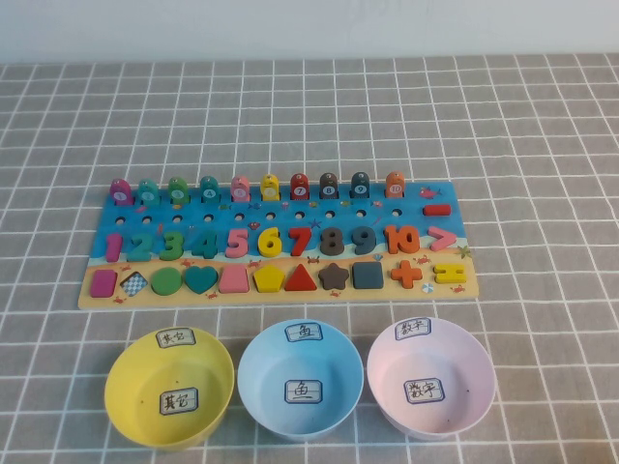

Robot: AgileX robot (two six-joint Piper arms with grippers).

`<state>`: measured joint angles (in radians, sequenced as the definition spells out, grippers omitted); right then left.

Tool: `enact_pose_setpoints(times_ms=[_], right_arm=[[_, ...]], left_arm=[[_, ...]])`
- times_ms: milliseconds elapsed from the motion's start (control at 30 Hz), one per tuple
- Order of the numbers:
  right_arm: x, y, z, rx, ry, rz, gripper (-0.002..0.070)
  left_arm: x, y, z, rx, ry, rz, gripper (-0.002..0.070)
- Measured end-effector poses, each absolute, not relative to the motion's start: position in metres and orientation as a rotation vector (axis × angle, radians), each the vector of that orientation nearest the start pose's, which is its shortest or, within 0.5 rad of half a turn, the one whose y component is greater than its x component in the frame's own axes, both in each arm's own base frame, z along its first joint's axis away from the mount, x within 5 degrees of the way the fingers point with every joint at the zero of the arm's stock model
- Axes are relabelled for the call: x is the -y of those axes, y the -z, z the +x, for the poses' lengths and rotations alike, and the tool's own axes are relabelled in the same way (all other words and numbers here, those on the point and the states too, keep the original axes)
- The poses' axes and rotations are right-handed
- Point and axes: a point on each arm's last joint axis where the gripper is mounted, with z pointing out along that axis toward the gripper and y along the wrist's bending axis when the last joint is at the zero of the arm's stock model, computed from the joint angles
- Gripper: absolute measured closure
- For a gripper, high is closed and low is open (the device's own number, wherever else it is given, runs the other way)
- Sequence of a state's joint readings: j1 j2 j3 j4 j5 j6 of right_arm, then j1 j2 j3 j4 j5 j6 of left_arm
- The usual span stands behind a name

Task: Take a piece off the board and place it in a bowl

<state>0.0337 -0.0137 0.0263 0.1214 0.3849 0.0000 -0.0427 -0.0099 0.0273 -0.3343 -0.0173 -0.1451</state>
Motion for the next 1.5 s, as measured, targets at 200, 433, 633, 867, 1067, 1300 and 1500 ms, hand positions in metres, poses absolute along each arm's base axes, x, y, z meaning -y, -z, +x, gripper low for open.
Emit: enact_pose_setpoints(times_ms=[200,433,633,867,1067,1300,1500], right_arm=[[-0.006,-0.171,0.052,-1.880,-0.143,0.043,0.0694],[-0.006,-0.171,0.052,-1.880,-0.143,0.043,0.0694],[-0.006,-0.171,0.052,-1.880,-0.143,0.043,0.0694],[-0.006,-0.171,0.052,-1.880,-0.143,0.043,0.0694],[-0.006,-0.171,0.052,-1.880,-0.143,0.043,0.0694],[-0.006,-0.171,0.052,-1.880,-0.143,0.043,0.0694],[-0.006,-0.171,0.052,-1.880,-0.143,0.043,0.0694]], left_arm=[[0.003,-0.206,0.056,-1.482,0.459,-0.359,0.0675],[0.011,-0.251,0.065,-1.675,0.511,-0.357,0.0675],[0.019,-0.286,0.097,-1.963,0.414,-0.194,0.0675],[0.024,-0.314,0.150,-2.292,0.320,-0.008,0.0675],[0.028,-0.317,0.206,-2.531,0.298,0.093,0.0675],[0.032,-0.298,0.262,-2.697,0.323,0.126,0.0675],[0.056,-0.269,0.288,-2.843,0.346,0.252,0.0675]])
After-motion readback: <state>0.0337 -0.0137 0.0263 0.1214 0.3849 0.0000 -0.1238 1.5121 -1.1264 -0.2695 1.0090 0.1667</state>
